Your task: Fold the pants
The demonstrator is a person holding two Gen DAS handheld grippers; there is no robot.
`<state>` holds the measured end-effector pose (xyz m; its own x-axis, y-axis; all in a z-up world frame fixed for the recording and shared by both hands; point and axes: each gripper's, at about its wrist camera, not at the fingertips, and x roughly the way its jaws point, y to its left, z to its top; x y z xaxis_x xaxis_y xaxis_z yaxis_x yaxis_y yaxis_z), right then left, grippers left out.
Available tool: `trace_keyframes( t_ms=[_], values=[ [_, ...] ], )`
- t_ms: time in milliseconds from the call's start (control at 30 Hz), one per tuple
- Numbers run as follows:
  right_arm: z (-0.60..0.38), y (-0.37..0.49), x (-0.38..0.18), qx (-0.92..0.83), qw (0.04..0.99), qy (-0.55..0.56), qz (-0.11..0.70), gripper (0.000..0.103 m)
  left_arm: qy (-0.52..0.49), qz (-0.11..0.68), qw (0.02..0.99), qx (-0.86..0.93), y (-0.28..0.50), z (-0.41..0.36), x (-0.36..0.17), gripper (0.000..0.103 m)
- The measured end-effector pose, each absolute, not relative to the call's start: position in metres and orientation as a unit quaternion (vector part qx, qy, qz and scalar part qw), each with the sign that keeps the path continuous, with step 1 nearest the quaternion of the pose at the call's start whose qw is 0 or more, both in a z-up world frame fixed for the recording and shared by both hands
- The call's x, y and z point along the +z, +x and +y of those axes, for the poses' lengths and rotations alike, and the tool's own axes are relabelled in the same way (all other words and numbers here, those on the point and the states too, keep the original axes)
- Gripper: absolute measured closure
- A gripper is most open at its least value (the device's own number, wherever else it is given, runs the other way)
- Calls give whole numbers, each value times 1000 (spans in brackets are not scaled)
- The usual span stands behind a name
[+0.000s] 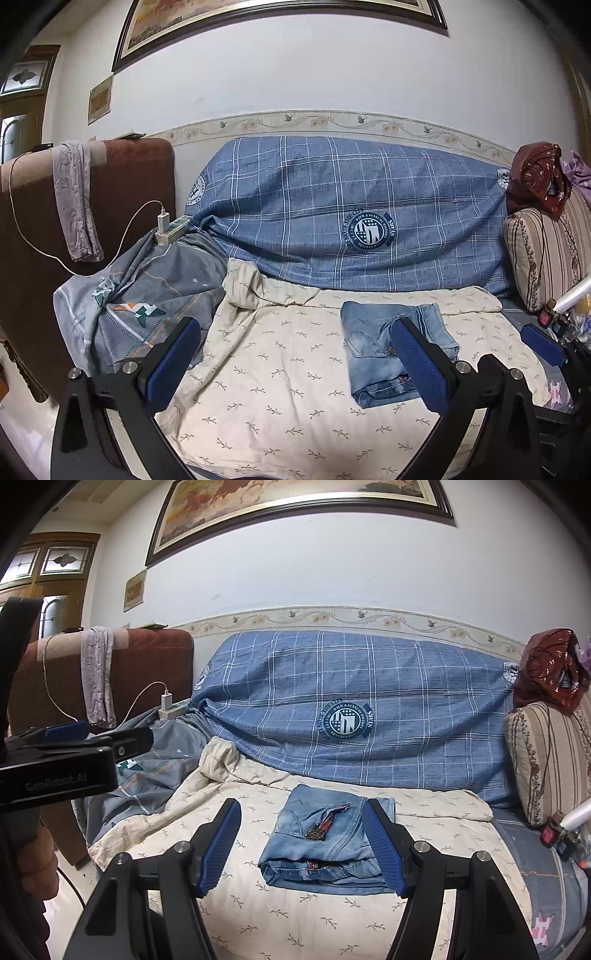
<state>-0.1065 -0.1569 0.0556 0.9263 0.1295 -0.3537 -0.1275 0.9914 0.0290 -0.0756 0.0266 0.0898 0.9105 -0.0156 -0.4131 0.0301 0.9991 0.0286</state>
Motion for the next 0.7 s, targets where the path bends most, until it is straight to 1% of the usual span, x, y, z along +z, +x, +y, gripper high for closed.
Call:
trace_keyframes(
  t_ms=[700],
  values=[
    [-155,-106,53,68,981,7,181,32,11,218,976,-8,-73,28,86,0]
  ],
)
